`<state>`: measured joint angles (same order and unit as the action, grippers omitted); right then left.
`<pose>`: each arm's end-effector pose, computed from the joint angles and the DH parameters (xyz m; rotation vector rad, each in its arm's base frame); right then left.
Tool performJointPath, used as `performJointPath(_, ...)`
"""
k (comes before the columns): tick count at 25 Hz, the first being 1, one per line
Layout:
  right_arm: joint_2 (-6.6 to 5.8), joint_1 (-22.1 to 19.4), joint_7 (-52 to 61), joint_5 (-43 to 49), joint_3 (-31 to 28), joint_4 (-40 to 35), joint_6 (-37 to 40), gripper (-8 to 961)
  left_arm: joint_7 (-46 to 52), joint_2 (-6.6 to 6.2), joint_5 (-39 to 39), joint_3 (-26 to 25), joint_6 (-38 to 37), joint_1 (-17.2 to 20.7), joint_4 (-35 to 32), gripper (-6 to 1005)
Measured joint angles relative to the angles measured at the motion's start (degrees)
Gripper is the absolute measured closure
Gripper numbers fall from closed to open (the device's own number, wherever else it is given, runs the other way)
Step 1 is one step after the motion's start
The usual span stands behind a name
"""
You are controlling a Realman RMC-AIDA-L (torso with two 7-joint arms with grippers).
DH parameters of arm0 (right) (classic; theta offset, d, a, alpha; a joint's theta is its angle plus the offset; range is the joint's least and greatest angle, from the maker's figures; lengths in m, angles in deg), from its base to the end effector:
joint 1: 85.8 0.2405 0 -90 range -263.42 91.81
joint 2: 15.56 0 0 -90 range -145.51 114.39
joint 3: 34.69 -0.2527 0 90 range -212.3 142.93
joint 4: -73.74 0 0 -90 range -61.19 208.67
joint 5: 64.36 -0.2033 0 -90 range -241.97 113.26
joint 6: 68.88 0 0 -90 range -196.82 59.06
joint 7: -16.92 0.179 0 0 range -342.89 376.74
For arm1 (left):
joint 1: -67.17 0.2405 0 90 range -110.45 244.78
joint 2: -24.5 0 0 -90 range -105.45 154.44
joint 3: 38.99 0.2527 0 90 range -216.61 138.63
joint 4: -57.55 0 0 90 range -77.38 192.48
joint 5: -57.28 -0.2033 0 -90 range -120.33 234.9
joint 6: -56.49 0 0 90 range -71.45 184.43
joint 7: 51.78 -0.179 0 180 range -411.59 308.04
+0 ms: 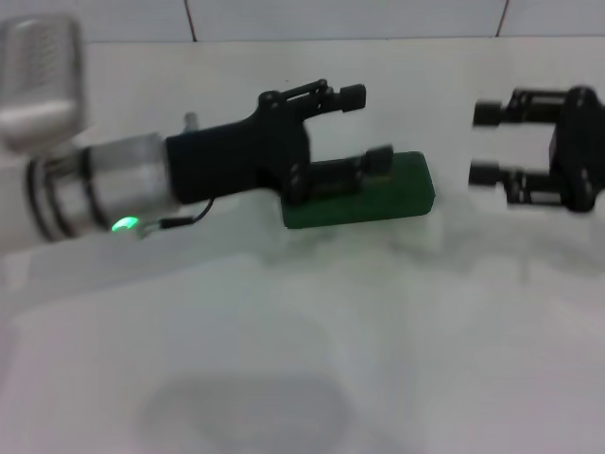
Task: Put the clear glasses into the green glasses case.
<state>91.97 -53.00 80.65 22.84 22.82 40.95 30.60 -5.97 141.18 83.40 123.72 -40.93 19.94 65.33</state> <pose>0.1944 0.3397 0.0319 -2.7808 -0.0033 0.9644 -0.1590 0.3403 -0.0560 -2.6792 -0.1340 -1.2030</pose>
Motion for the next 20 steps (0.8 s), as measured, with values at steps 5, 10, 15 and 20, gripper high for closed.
performJointPath(5,0.76,1.15,-0.25,3.10,0.06,-0.96,3.48,330,-6.03,-0.52,-0.98,0.13,-9.29,4.18,0.11,216)
performJointPath(10,1.57,1.33,-0.28,3.27,-0.01,-1.38,3.47,329,-7.20,-0.37,-1.07,0.15,-10.30,6.20,0.75,216)
performJointPath(15,2.00,1.32,-0.35,3.32,0.22,-2.13,3.47,328,-7.74,-0.14,-1.85,0.15,-10.41,6.62,0.84,216)
performJointPath(20,2.27,1.08,-0.73,3.34,0.00,-2.17,3.38,327,-7.85,-0.08,-1.91,0.15,-10.49,6.65,1.25,216)
